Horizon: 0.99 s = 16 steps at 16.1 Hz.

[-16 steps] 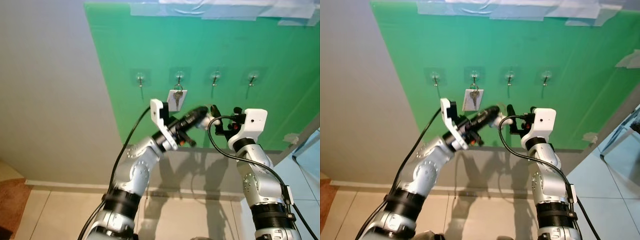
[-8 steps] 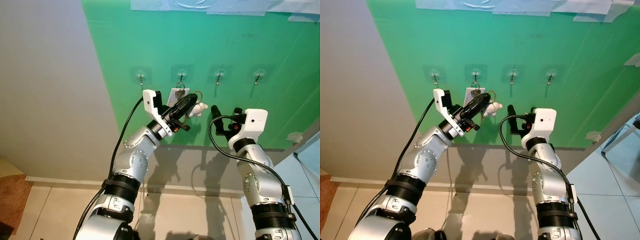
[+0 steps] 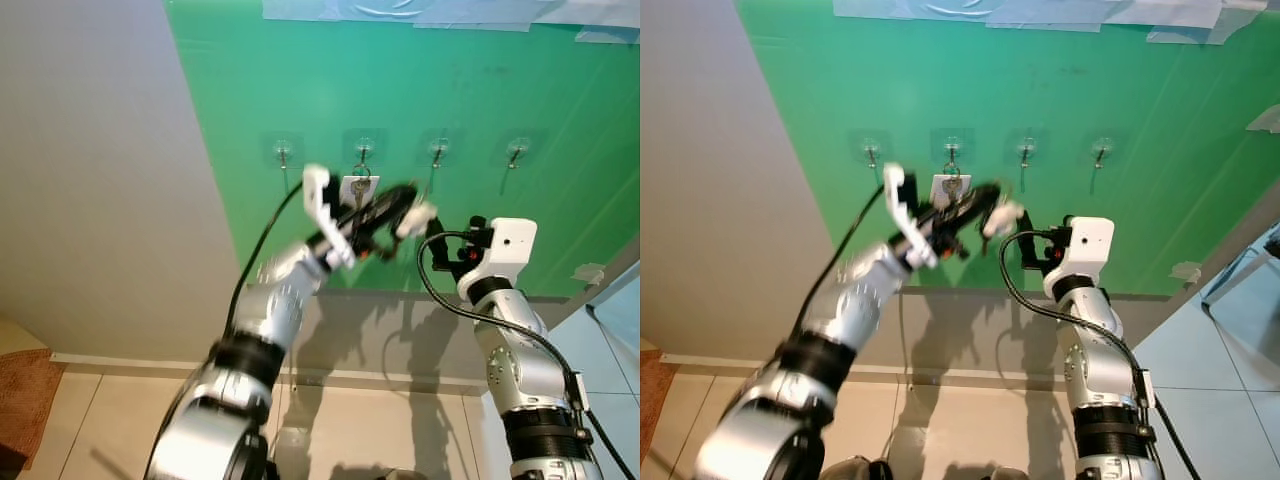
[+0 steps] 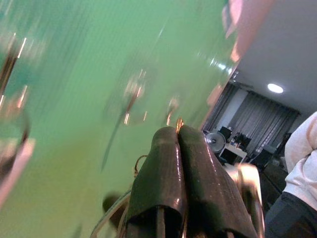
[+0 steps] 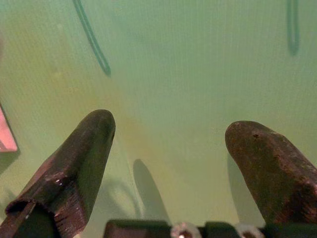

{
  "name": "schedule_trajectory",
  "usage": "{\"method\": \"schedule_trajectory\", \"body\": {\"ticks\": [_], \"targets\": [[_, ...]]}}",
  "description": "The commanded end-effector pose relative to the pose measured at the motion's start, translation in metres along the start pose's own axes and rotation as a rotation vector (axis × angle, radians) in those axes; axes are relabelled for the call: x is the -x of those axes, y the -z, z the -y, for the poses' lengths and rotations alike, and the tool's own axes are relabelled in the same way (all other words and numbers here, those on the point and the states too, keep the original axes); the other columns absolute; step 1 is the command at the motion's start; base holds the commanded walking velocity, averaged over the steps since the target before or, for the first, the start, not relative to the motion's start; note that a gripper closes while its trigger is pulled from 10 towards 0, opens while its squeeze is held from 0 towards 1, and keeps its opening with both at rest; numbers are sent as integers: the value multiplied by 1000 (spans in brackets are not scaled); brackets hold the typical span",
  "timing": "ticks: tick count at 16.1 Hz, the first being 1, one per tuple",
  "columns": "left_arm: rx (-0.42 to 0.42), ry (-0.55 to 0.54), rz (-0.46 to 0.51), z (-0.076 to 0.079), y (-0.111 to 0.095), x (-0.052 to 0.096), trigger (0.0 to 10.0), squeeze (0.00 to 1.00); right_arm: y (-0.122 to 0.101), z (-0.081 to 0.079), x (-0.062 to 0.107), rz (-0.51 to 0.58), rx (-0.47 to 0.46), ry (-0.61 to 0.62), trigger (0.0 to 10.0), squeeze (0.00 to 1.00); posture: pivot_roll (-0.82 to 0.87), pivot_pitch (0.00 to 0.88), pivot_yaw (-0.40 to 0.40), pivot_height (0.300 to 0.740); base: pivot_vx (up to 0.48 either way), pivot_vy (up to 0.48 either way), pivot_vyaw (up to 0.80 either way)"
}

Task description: Hang keys on a hook

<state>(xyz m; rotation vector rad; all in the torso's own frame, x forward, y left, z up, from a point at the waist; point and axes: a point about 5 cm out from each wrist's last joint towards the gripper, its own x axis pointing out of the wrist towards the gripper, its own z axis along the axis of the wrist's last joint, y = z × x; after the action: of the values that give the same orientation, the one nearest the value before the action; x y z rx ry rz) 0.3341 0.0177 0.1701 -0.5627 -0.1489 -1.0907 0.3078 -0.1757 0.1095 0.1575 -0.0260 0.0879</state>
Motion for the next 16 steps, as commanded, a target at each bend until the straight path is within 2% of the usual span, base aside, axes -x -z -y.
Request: {"method": "schedule_trajectory", "body": {"ticks": [1,5,16], "targets": [[37,87,58,26,0,-36,10000,0,-2,0,1,3,-12,0,10000,0,-155,52,-5,740,0,0,0],[35,128,53,31,-5,-51,10000,0,-3,1,0,5,-13,7,10000,0,-165,46,2,740,0,0,0],[40,116,-1,33,2,-67,10000,0,-6,1,-1,20,-17,20,10000,0,-175,40,12,740,0,0,0]]}}
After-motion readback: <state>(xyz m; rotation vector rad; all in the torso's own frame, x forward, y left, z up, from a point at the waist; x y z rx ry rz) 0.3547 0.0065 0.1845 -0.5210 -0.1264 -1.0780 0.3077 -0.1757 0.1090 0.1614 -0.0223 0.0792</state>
